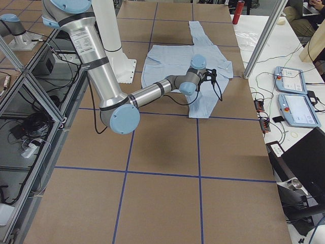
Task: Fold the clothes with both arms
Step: 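Carry the held sleeve across the shirt chest toward the other sleeve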
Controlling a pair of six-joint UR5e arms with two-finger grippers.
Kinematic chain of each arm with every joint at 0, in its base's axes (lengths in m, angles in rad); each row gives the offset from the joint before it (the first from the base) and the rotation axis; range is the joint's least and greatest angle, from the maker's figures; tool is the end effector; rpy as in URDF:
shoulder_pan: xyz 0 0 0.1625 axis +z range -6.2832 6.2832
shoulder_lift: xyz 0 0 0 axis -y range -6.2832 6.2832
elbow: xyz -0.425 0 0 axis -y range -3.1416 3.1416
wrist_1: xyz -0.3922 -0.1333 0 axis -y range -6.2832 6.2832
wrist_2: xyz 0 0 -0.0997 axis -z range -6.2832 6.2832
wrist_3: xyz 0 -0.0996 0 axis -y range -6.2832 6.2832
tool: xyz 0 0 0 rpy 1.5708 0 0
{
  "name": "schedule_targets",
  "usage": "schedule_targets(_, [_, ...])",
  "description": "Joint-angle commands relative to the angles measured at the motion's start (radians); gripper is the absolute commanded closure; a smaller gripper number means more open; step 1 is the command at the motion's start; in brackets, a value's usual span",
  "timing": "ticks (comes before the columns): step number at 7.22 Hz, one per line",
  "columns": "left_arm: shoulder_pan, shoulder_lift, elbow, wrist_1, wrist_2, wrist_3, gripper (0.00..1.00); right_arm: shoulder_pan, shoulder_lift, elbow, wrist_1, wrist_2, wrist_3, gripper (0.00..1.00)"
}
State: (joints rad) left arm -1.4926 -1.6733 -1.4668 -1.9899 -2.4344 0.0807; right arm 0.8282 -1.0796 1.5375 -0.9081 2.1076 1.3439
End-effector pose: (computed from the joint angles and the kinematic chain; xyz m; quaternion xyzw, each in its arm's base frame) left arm -0.0142 -0.5559 0.6046 0.1888 0.4092 0.1570 0.8788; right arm -0.3942 -0.5513 0.3114 0.0639 -0.5558 0.1073 0.8219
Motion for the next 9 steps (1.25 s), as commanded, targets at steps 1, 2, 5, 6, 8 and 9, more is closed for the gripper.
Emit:
schedule_targets(1, [0.0,-0.014,0.036,-0.001,0.0,0.002,0.0,-0.128,0.142,-0.003,-0.099,-0.206,0.104,1.0])
schedule_targets(2, [-0.001,-0.013,0.037,-0.001,0.0,0.001,0.0,-0.139,0.229,-0.007,-0.209,-0.236,0.107,1.0])
schedule_targets(5, [-0.001,-0.02,0.068,-0.013,0.0,0.002,0.0,-0.168,0.505,-0.247,-0.221,-0.346,0.1,1.0])
schedule_targets(6, [-0.001,-0.022,0.088,-0.024,0.0,0.004,0.0,-0.187,0.623,-0.396,-0.215,-0.38,0.1,1.0])
schedule_targets(8, [-0.001,-0.029,0.144,-0.087,0.002,0.002,0.0,-0.213,0.703,-0.538,-0.172,-0.443,0.089,1.0])
schedule_targets(9, [0.0,-0.035,0.151,-0.092,0.003,0.001,0.0,-0.215,0.742,-0.628,-0.132,-0.452,0.081,1.0])
